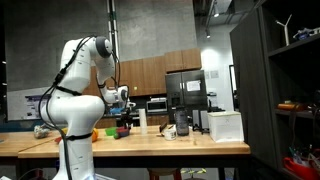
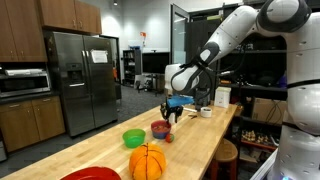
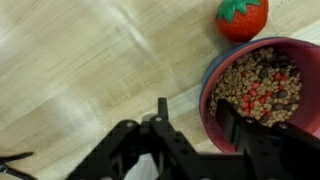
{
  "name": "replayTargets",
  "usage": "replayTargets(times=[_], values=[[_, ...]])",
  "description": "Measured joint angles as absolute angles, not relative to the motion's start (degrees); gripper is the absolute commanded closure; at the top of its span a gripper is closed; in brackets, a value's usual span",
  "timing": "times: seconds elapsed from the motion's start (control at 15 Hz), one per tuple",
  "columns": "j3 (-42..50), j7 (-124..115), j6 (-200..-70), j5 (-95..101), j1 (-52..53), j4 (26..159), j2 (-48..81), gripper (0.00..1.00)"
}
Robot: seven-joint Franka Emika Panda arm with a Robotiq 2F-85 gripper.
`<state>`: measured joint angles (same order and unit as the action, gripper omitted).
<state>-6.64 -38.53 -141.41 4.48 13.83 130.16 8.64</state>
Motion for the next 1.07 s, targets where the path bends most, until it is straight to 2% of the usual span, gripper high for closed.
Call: replayTargets(times=[0.07, 0.2, 0.6, 1.07], values=[[-6.6, -38.5, -141.5, 4.5, 13.9, 130.2, 8.6, 0.58], [-6.7, -38.6, -141.6, 4.6, 14.0, 130.2, 8.6, 0.58], [-6.8, -38.6, -141.6, 4.7, 14.2, 130.2, 8.8, 1.0], [-7.4, -38.6, -141.7, 5.5, 14.5, 129.4, 9.0, 0.99]])
